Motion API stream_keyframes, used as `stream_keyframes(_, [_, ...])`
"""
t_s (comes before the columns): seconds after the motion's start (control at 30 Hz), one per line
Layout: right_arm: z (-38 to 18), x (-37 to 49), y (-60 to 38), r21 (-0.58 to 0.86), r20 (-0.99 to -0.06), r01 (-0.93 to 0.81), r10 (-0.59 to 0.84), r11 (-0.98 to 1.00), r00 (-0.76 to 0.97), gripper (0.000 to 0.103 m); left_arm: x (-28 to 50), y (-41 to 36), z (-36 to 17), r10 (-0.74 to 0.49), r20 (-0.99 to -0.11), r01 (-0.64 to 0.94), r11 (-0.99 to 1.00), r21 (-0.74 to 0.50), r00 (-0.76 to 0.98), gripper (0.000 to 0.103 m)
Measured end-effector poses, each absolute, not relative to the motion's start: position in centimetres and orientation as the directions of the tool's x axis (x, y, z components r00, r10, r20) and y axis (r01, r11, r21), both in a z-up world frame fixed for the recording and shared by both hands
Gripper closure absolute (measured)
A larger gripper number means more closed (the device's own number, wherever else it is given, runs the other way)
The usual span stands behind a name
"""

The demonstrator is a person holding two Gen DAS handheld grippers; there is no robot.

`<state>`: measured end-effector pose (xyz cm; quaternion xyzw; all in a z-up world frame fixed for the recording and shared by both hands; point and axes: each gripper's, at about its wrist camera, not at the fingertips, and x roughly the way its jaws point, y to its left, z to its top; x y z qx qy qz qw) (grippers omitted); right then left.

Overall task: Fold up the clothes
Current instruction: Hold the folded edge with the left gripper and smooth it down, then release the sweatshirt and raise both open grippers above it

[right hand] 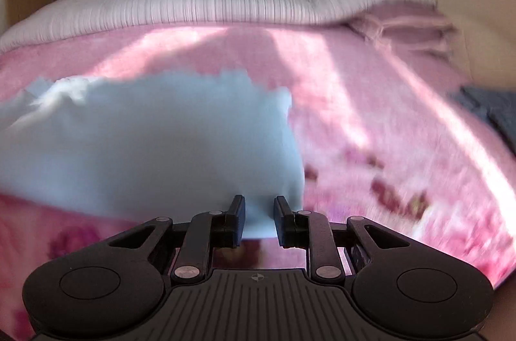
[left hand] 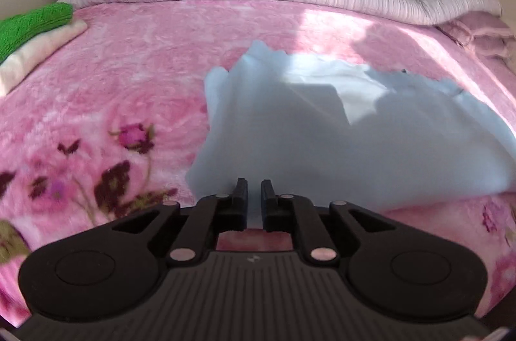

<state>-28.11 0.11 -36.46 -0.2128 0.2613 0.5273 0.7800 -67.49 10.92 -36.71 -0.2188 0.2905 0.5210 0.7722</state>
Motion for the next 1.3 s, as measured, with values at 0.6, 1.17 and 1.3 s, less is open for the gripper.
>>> stream_keyframes(0.6, [-32.8, -34.4, -5.8, 0.118, -0.695, -0.919, 0.692, 0.377, 0.194, 0.063, -64.9, 0.6, -34.2, 0.681, -0.712, -0.933, 0.345, 0.105, 0.172, 0.074])
stream_keyframes(1.17, [-32.4, -36.3, -6.9, 0.117, -0.693, -0.927, 0.698, 0.356, 0.18, 0.059, -64.2, -1.7, -33.4, 0.677, -0.694, -0.906, 0.414, 0.086, 0.243, 0.068])
stream_keyframes(1.3, [-32.8, -36.1, -6.6, 0.121, -0.699, -0.926, 0.692, 0.359, 0.177, 0.059, -64.4, -1.2, -34.1, 0.657, -0.706, -0.907, 0.419, 0.051, 0.264, 0.068])
